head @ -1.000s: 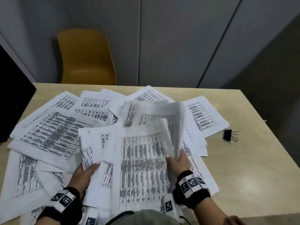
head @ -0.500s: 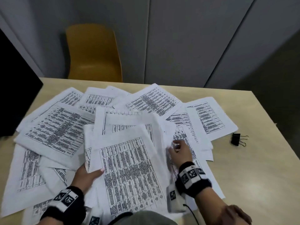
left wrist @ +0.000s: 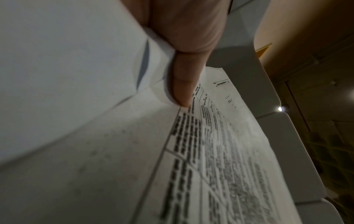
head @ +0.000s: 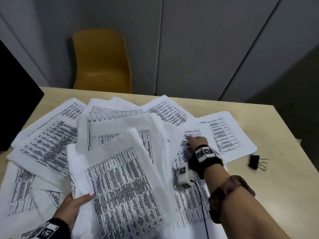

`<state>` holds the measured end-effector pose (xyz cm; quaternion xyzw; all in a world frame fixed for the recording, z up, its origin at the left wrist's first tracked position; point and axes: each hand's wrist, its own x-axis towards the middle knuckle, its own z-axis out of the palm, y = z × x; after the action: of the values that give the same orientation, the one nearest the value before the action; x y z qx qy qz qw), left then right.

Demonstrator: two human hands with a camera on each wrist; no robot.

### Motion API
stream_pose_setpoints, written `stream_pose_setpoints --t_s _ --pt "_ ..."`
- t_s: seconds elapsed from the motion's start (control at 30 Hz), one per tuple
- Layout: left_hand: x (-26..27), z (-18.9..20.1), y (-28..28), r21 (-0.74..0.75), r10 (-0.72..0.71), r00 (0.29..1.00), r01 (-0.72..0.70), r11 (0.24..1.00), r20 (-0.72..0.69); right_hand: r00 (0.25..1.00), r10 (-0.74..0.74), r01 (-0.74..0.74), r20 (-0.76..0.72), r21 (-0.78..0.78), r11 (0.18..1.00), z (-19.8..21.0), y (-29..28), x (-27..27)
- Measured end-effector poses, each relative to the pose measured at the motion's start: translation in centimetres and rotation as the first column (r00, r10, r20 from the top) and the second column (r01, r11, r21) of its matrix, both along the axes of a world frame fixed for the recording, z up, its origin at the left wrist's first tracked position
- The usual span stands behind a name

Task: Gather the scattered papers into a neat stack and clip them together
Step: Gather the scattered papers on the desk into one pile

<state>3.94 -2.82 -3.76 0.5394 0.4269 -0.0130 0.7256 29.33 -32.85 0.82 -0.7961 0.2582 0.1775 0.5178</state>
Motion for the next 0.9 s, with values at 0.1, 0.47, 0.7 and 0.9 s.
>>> stream_pose_setpoints --t_s 0.1,0.47,0.7,0.9 --pt "0.0 0.1 0.1 -0.024 0.019 1.000 -0.019 1.000 0.008 0.995 0.086 -0.088 -0.042 -0.034 0.996 0.4 2.5 0.7" --pt "0.4 0.3 -0.1 0.004 0.033 0.999 -0.034 0.999 0.028 0.995 0.087 -0.084 0.039 -0.070 0.994 0.4 4.0 2.0" --pt "0.4 0.6 -0.2 0.012 0.010 1.000 -0.010 1.000 0.000 0.989 -0.055 0.077 0.137 -0.158 0.984 -1.4 -1.9 0.4" --pt "0.3 0.2 0.2 -0.030 0.010 1.000 -0.011 0.999 -0.027 0.979 0.187 -0.143 0.085 -0.375 0.916 -1.5 -6.7 -5.4"
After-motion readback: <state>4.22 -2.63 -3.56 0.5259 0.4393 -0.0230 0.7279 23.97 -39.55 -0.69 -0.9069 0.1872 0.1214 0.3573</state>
